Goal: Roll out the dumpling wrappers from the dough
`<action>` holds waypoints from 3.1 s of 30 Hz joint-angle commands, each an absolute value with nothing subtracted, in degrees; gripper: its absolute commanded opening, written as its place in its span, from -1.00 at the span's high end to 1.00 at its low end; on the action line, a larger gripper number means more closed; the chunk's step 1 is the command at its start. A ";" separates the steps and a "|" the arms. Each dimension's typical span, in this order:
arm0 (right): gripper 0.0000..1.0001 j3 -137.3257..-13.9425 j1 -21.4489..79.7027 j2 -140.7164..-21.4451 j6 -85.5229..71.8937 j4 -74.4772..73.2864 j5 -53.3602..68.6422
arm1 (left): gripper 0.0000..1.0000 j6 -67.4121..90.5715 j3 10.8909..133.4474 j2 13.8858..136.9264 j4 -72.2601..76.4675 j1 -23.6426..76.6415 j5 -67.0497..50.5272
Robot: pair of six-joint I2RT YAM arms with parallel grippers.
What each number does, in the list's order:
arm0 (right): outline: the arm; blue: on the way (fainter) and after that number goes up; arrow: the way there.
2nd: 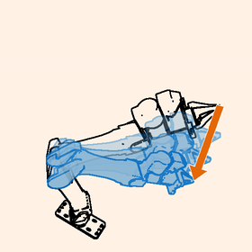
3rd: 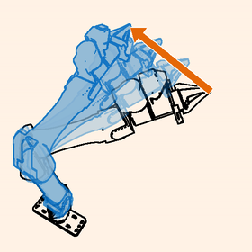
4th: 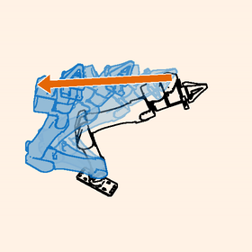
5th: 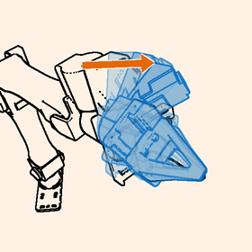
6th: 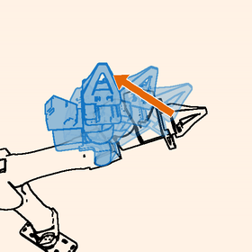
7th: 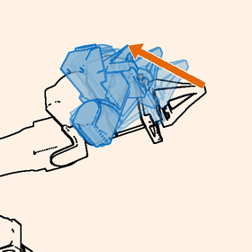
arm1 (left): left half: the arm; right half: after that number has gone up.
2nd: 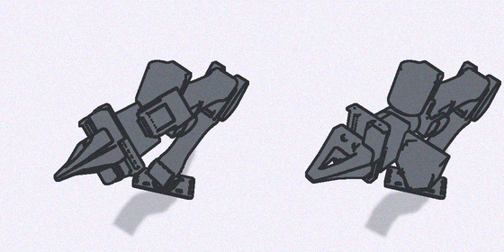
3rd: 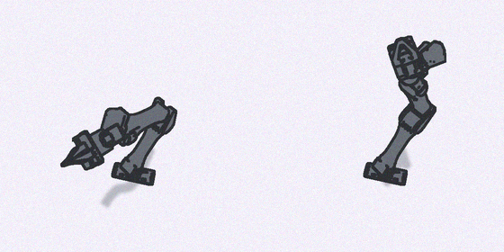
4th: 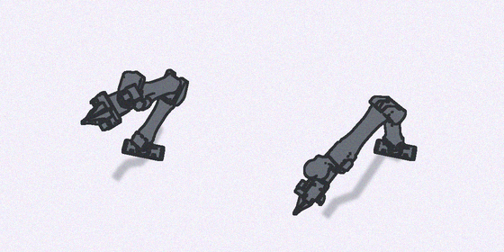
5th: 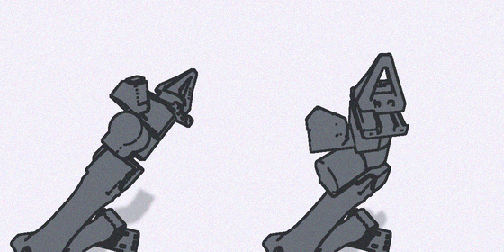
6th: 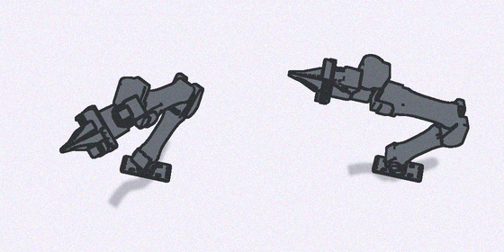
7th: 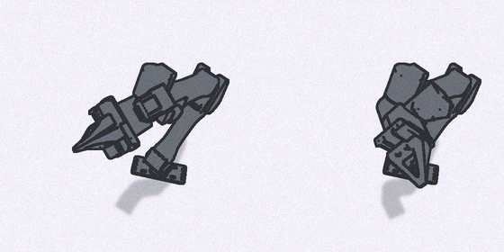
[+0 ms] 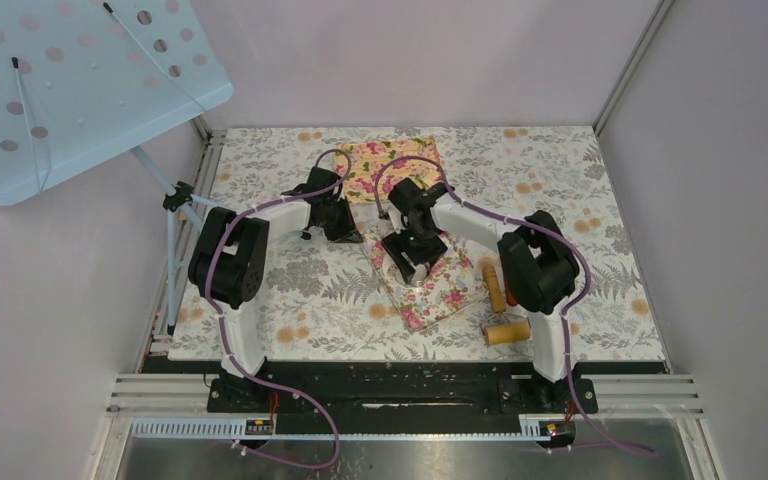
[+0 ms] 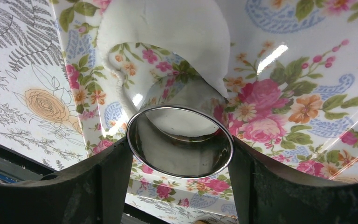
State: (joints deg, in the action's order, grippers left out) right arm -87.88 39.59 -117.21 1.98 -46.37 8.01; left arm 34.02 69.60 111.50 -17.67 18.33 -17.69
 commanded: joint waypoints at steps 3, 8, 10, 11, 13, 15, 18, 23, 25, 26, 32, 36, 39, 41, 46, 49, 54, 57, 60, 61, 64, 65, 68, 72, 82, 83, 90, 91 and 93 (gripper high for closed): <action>0.76 -84.87 35.97 -118.90 1.25 -49.55 1.22 | 1.00 32.87 67.41 112.73 -18.62 15.98 -7.42; 0.76 -84.48 34.99 -118.70 1.40 -49.44 2.33 | 1.00 32.76 67.41 112.68 -18.44 15.84 -7.56; 0.76 -84.52 34.85 -118.25 1.15 -49.40 2.43 | 1.00 32.78 67.44 112.71 -18.39 15.87 -7.64; 0.76 -84.69 34.74 -118.06 1.04 -49.28 2.16 | 1.00 32.78 67.40 112.76 -18.37 15.90 -7.65; 0.76 -85.17 34.30 -117.68 0.72 -49.41 2.77 | 1.00 32.76 67.46 112.80 -18.33 15.88 -7.63; 0.77 -85.82 34.10 -117.02 0.90 -49.45 2.74 | 1.00 32.77 67.36 112.80 -18.18 15.91 -8.11; 0.80 -86.83 33.85 -113.98 2.12 -48.55 6.34 | 1.00 32.86 67.20 112.90 -17.60 15.89 -9.12; 0.83 -90.30 33.48 -108.47 4.28 -48.51 9.87 | 1.00 32.94 67.03 112.94 -16.89 15.97 -10.54; 0.83 -91.03 33.09 -107.03 4.79 -49.08 10.69 | 1.00 32.96 66.93 112.76 -16.80 15.99 -10.71; 0.83 -91.38 32.82 -106.63 4.89 -49.68 11.39 | 1.00 32.92 66.82 112.65 -16.66 15.98 -10.82; 0.83 -90.19 30.16 -105.58 4.62 -50.27 14.86 | 1.00 32.96 66.72 112.48 -16.17 16.16 -11.20; 0.83 -88.65 29.14 -105.56 4.49 -49.23 15.27 | 1.00 32.74 66.80 112.58 -16.01 16.19 -11.25; 0.82 -87.92 29.18 -106.52 3.67 -48.06 15.79 | 1.00 32.66 67.02 112.77 -16.00 16.28 -11.23; 0.81 -88.50 29.18 -107.74 3.53 -48.05 15.77 | 1.00 32.60 67.16 112.99 -16.00 16.32 -11.23; 0.78 -90.61 29.18 -110.38 4.07 -47.75 15.22 | 0.96 32.37 67.50 113.26 -16.04 16.34 -11.40; 0.76 -92.24 29.32 -111.71 3.95 -47.75 14.38 | 0.76 32.16 67.59 113.10 -16.06 16.43 -11.23; 0.76 -96.70 30.32 -114.35 5.83 -48.10 8.03 | 0.71 32.08 67.61 112.79 -16.07 16.36 -11.06; 0.76 -102.33 31.28 -117.42 6.87 -51.61 4.19 | 0.71 32.12 67.61 112.79 -16.04 16.37 -11.12; 0.76 -107.19 32.07 -120.42 7.50 -54.52 1.75 | 0.71 32.17 67.66 112.74 -16.06 16.42 -11.27; 0.76 -108.65 32.44 -121.09 7.52 -55.22 1.01 | 0.71 32.17 67.66 112.72 -16.00 16.43 -11.33; 0.76 -110.09 33.78 -122.79 8.15 -56.52 -1.56 | 0.71 32.23 67.70 112.67 -15.97 16.39 -11.65; 0.76 -110.03 34.21 -123.11 8.36 -56.79 -2.41 | 0.71 32.19 67.67 112.68 -15.95 16.41 -11.69; 0.76 -109.39 35.56 -123.17 8.88 -57.53 -3.22 | 0.71 32.17 67.62 112.64 -15.86 16.43 -11.84; 0.76 -107.39 37.63 -121.72 9.40 -58.37 -3.47 | 0.71 32.23 67.59 112.67 -15.75 16.48 -11.99; 0.78 -110.41 40.52 -124.53 9.89 -60.47 -5.94 | 0.72 32.42 67.41 112.63 -15.47 16.72 -12.43; 0.78 -110.90 40.60 -125.13 9.77 -60.55 -5.98 | 0.72 32.43 67.33 112.60 -15.39 16.75 -12.51; 0.80 -116.45 40.75 -130.94 8.62 -61.72 -5.17 | 0.88 32.42 67.65 113.16 -15.16 17.30 -13.17; 0.81 -117.38 40.70 -131.55 8.37 -61.75 -4.74 | 0.91 32.32 67.67 113.20 -15.13 17.39 -13.24; 0.83 -119.30 40.74 -132.63 7.92 -61.63 -2.38 | 0.95 32.25 67.71 113.25 -15.10 17.60 -13.30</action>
State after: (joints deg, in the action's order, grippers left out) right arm -114.61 40.47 -130.65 8.80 -59.64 -4.03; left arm 33.45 68.75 111.53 -14.31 17.21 -16.60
